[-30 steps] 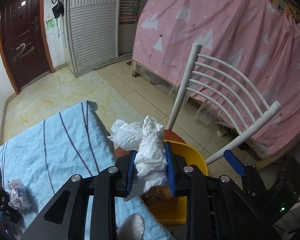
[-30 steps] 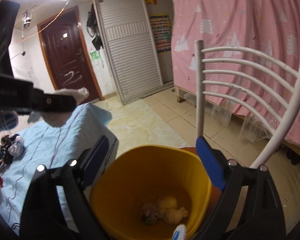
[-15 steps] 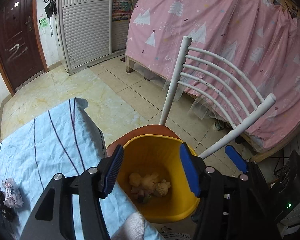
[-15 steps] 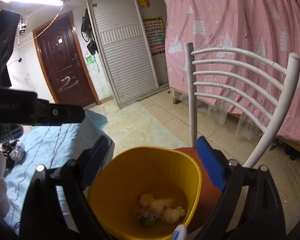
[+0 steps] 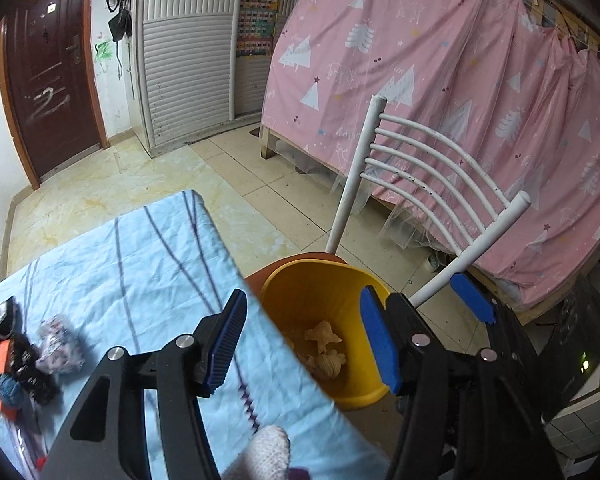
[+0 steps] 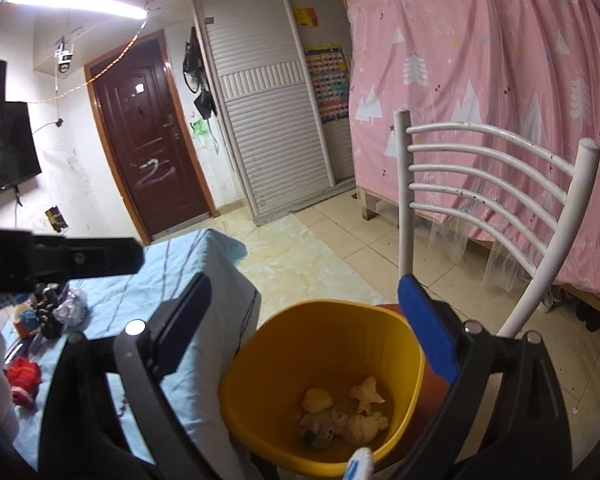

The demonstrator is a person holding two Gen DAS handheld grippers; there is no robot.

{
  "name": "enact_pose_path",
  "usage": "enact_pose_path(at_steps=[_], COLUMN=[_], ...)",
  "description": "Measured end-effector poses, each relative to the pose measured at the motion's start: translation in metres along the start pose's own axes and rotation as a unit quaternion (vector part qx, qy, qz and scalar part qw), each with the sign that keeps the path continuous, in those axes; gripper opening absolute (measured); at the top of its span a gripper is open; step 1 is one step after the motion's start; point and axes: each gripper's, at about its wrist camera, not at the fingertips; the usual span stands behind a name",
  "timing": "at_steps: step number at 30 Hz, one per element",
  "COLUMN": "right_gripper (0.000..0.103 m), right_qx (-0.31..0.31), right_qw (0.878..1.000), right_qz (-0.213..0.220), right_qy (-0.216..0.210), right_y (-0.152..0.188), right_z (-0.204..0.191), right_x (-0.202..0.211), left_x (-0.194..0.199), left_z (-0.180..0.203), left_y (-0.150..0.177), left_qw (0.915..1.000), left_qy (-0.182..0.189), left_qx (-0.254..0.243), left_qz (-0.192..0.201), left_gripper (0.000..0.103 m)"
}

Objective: Collect trash
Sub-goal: 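Grasp the red striped knit hat with the right tool while the left tool grasps the purple toothpaste box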

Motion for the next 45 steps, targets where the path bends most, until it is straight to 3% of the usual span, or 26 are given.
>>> enact_pose_path(at_steps=[6,18,22,30,38,45], right_gripper=[0.092,0.092,0.092,0.092,0.092,0.092], right_qx=[0.018,0.062,0.082,0.138,0.186,0.209], right_qw=[1.0,0.996,0.993,0.979,0.963,0.949], right_qz=[0.002,0.0,-0.01,-0.04,-0.057,-0.08], right_qy=[-0.014,-0.058,-0.081,-0.145,-0.185,-0.22], right_y=[0.001,0.014,0.021,0.038,0.055,0.068], right_z=[-0.019,-0.076,-0.095,-0.146,-0.186,-0.211], right_x=[0.012,0.034,0.041,0.058,0.072,0.079], left_x=[0.033,0.106,0.125,0.167,0.189,0.186], left_z=[-0.009,-0.066,-0.082,-0.116,-0.156,-0.188], left_y=[0.016,0.052,0.067,0.09,0.118,0.141], left_qw=[0.9998,0.9946,0.9925,0.9872,0.9794,0.9753], left_qy=[-0.005,-0.07,-0.094,-0.119,-0.145,-0.133], left_qx=[0.009,0.056,0.056,0.08,0.123,0.17], left_qz=[0.015,0.052,0.054,0.069,0.069,0.048], left_gripper=[0.05,0.05,0.059,0.073,0.076,0.076])
Point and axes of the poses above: each gripper's, at about its wrist camera, not at the fingertips, and x roughly against the way its jaws point, z to its right, y to its underside, and after that the axes turned 15 degrees about y, right-handed
